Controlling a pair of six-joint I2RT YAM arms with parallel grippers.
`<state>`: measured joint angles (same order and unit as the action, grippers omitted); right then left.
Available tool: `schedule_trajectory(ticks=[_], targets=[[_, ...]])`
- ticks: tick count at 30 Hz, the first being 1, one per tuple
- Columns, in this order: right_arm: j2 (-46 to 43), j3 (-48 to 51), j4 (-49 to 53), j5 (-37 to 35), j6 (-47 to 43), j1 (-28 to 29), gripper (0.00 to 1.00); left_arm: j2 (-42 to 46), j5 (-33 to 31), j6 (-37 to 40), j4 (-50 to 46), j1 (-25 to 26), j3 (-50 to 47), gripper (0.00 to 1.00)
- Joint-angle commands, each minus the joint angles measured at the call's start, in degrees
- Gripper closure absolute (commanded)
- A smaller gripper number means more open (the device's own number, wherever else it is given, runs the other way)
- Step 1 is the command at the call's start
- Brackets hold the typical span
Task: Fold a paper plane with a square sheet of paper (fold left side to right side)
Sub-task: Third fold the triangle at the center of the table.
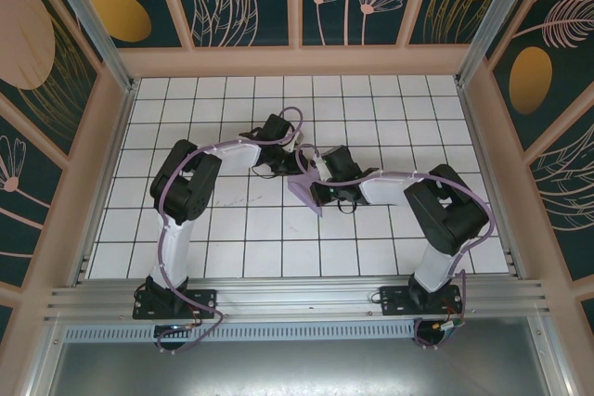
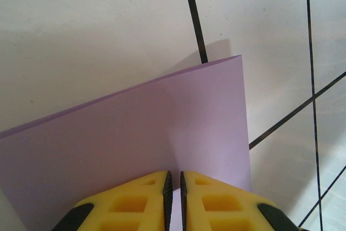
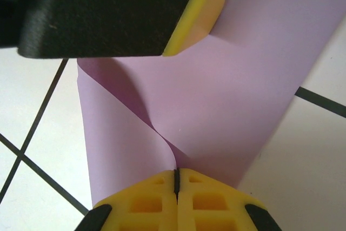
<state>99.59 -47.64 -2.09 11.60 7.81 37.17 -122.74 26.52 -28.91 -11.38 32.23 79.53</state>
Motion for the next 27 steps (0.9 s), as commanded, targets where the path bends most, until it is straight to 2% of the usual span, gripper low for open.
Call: schedule_trajectory(ticks=[1,5,8,15,18,20,23,27], targets=[[1.53,-1.17,2.30,-0.74,-0.52,0.09,1.00,-2.47,-2.27,0.78,-3.10,0.72,0.23,0.81],[1.70,-0.41,3.31,-1.46,-0.59,0.54,1.00,-1.23,-2.94,1.03,-3.84,0.70,0.88,0.78],[1.38,0.61,3.40,-1.36,-0.61,0.71,1.00,-0.37,-3.33,1.44,-5.35,0.41,2.65,0.72],[0.99,1.23,3.59,-0.79,-1.41,1.25,1.00,0.57,-5.04,3.01,-9.88,-2.83,8.62,0.63],[1.02,1.23,3.77,-0.70,-1.59,1.42,1.00,1.59,-7.09,3.72,-11.63,-4.14,9.91,0.64],[0.90,1.09,3.87,-0.65,-1.58,1.42,1.00,4.09,-7.97,4.21,-11.01,-4.32,7.89,0.69],[0.69,0.98,3.82,-0.53,-1.60,1.50,1.00,9.32,-3.72,2.69,-5.80,-4.21,0.14,0.77],[0.72,0.99,3.65,-0.48,-1.50,2.02,1.00,14.68,2.69,-0.77,2.38,-3.21,-10.27,0.81]])
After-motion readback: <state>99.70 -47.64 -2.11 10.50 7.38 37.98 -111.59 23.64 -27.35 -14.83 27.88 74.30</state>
